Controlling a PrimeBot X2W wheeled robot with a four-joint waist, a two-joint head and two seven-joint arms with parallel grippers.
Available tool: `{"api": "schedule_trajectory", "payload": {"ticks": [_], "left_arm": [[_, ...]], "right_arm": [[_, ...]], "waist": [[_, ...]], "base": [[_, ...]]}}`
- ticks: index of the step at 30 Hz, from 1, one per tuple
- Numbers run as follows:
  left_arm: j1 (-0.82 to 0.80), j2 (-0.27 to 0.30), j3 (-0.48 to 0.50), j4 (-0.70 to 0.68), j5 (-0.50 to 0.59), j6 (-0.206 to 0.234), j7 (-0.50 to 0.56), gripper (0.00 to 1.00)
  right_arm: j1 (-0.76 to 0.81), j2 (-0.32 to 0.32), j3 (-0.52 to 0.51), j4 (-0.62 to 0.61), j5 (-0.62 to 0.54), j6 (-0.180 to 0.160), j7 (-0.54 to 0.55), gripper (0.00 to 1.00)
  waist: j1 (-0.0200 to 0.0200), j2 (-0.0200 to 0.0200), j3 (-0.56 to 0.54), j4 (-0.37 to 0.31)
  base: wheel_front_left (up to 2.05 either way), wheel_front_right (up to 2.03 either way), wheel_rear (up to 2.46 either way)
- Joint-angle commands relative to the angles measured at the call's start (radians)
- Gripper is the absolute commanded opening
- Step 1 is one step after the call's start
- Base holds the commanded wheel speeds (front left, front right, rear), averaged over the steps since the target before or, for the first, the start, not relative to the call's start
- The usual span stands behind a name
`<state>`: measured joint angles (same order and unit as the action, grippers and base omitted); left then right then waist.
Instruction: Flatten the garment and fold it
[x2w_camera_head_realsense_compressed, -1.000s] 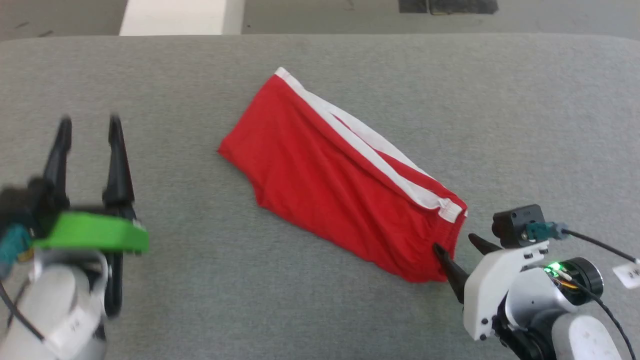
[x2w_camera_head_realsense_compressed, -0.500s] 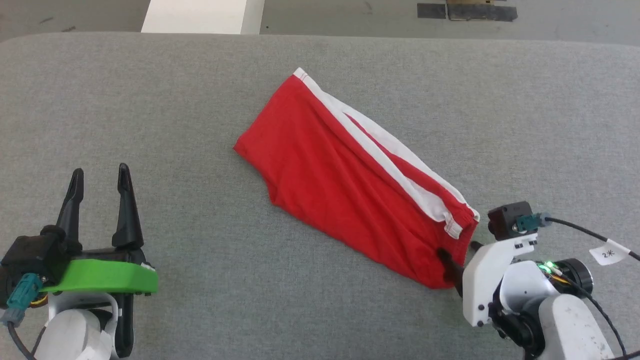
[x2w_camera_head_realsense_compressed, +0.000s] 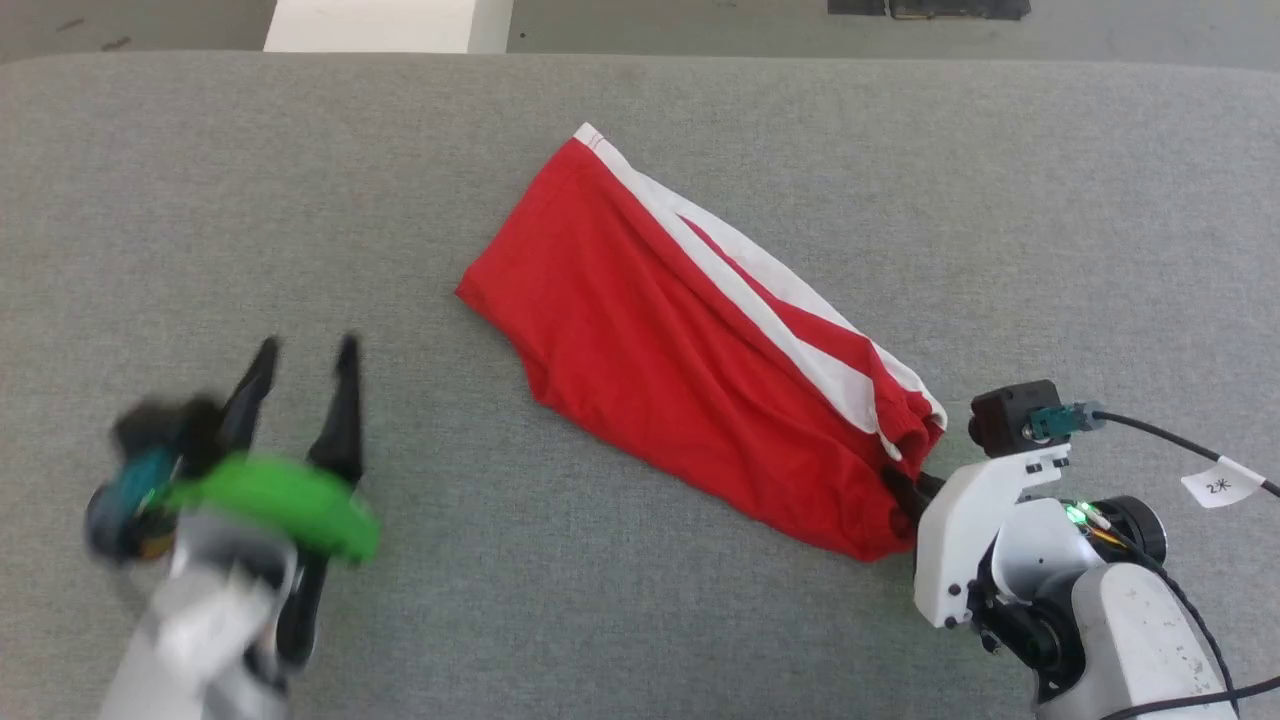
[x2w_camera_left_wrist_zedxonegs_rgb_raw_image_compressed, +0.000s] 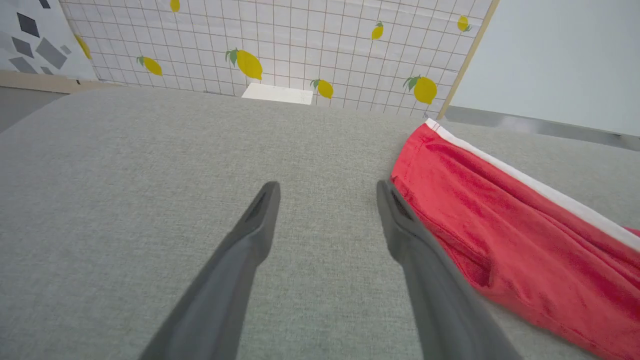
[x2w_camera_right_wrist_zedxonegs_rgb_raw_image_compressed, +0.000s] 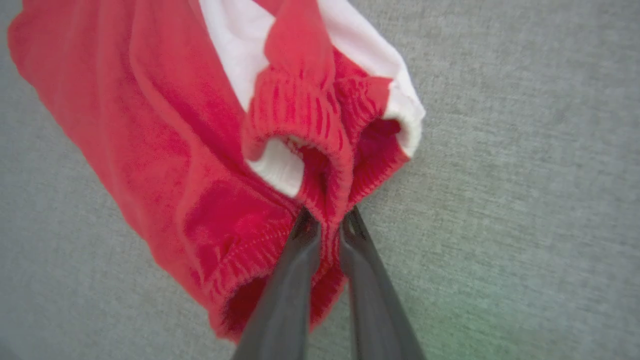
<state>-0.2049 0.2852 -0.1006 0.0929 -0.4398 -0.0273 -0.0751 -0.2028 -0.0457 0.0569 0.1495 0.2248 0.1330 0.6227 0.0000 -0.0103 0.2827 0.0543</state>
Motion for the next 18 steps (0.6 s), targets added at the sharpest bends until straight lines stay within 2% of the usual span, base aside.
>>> {"api": "schedule_trajectory", "payload": {"ticks": [1,8,10,18], "left_arm": [[-0.067,0.004,-0.019,0.022,-0.012,-0.008,0.061,1.0],[-0.339,0.019,-0.134,0.209,-0.043,-0.029,0.501,1.0],[-0.402,0.03,-0.157,0.248,-0.036,-0.03,0.592,1.0],[-0.524,0.049,-0.209,0.349,-0.034,-0.05,0.763,1.0]], "right_arm": [[-0.007,-0.004,-0.005,0.018,0.005,-0.002,-0.003,0.0],[-0.018,-0.004,0.028,-0.012,0.018,-0.002,0.003,0.0],[-0.02,-0.004,0.037,-0.022,0.024,-0.002,0.004,0.0],[-0.019,-0.004,0.051,-0.038,0.034,-0.002,-0.002,0.0]], "waist": [[0.0,0.0103,0.009,-0.005],[0.0,0.0103,0.048,-0.048],[0.0,0.0103,0.065,-0.066],[0.0,0.0103,0.119,-0.13]], "base": [[0.0,0.0,0.0],[0.0,0.0,0.0],[0.0,0.0,0.0],[0.0,0.0,0.0]]}}
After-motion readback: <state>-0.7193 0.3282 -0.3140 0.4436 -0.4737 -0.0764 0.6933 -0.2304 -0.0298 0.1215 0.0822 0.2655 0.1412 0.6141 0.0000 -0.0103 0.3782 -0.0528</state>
